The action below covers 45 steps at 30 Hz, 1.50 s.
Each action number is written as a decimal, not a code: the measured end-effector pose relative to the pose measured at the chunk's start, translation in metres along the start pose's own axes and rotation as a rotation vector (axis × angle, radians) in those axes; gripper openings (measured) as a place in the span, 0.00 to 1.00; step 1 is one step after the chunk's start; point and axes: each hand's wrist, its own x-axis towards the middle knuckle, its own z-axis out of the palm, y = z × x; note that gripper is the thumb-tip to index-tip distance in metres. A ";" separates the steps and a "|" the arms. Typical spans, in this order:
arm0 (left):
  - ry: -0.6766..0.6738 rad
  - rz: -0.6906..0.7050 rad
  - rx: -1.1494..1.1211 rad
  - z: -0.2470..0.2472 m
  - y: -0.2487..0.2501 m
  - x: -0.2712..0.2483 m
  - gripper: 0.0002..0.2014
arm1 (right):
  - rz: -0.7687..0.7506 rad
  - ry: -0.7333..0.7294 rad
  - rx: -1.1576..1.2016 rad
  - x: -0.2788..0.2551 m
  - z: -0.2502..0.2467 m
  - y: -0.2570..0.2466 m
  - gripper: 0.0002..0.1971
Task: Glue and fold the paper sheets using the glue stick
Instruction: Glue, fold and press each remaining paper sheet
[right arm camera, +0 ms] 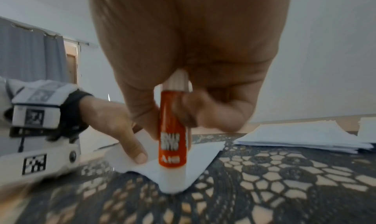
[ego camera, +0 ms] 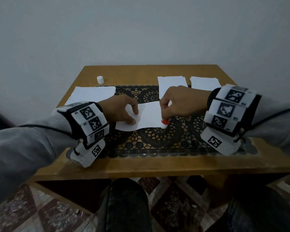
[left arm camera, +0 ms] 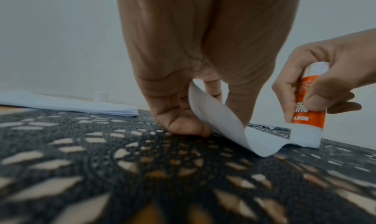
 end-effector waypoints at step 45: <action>0.002 0.165 -0.002 -0.012 -0.017 0.006 0.16 | 0.211 0.414 -0.063 0.119 -0.053 0.050 0.14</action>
